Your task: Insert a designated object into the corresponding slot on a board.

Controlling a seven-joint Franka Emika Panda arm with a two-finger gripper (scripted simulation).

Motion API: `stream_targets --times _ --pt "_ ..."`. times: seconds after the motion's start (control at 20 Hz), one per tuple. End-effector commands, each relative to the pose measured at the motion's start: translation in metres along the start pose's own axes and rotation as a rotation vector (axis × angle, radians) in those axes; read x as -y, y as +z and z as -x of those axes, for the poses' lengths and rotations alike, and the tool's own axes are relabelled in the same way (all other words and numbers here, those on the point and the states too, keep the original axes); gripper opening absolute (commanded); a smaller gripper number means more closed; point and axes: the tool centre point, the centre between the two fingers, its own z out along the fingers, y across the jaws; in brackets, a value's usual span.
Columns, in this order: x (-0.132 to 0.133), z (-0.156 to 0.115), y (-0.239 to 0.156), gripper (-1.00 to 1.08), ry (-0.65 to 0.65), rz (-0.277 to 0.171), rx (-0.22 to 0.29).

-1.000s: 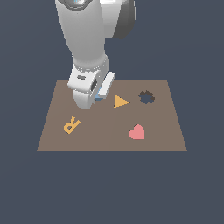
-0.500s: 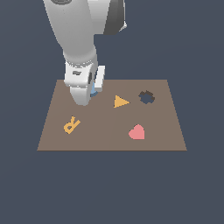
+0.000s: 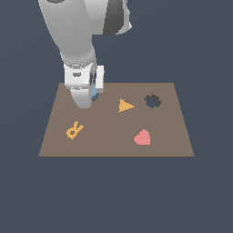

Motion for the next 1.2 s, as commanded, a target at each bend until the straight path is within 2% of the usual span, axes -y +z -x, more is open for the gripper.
stream_targets --times 0.0,0.65,0.7,1.15 --pt "0.000 0.001 0.000 -1.00 -0.012 0.001 0.000" --pt "0.000 0.001 0.010 -1.00 -0.012 0.001 0.000" --pt "0.000 0.001 0.010 1.00 -0.012 0.001 0.000" --pt "0.000 0.001 0.010 1.00 -0.012 0.001 0.000"
